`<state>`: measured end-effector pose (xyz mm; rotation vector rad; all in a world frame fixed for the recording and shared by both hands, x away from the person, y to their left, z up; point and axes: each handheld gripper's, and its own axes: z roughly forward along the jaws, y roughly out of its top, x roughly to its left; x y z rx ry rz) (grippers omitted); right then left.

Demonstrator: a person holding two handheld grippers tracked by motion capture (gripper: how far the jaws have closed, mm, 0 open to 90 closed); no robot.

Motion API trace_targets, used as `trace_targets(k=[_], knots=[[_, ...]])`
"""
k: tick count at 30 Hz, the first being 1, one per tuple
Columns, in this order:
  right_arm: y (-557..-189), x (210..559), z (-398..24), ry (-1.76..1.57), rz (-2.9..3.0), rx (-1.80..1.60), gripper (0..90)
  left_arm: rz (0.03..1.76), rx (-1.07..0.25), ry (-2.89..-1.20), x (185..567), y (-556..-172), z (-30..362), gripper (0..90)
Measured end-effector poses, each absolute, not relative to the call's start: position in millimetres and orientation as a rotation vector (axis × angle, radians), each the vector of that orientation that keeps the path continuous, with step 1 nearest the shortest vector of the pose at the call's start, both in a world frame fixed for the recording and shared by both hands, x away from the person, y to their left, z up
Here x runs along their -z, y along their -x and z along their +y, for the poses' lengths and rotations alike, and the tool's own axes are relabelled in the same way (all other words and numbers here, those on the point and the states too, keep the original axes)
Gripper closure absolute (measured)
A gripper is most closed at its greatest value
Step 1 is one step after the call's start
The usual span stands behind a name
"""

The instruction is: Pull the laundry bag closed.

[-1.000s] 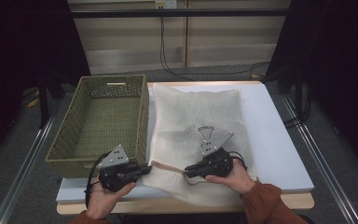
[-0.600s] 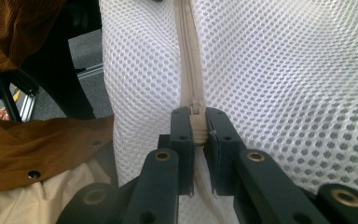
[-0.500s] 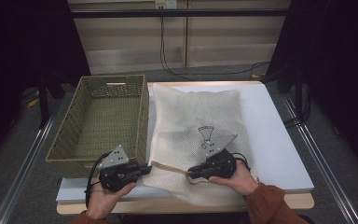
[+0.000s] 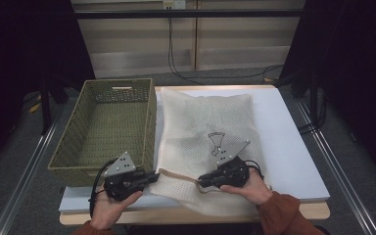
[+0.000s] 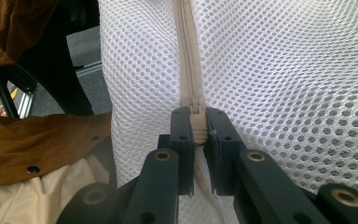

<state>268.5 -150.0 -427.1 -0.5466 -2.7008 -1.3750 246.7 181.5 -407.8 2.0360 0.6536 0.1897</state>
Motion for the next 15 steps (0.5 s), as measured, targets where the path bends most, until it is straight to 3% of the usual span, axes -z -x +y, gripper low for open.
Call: trace_targets(k=[15], knots=[[-269.0, 430.0, -156.4, 0.552, -2.725, 1.35, 83.0, 0.656, -0.194, -2.033, 408.1, -247.5, 182.6, 85.9]])
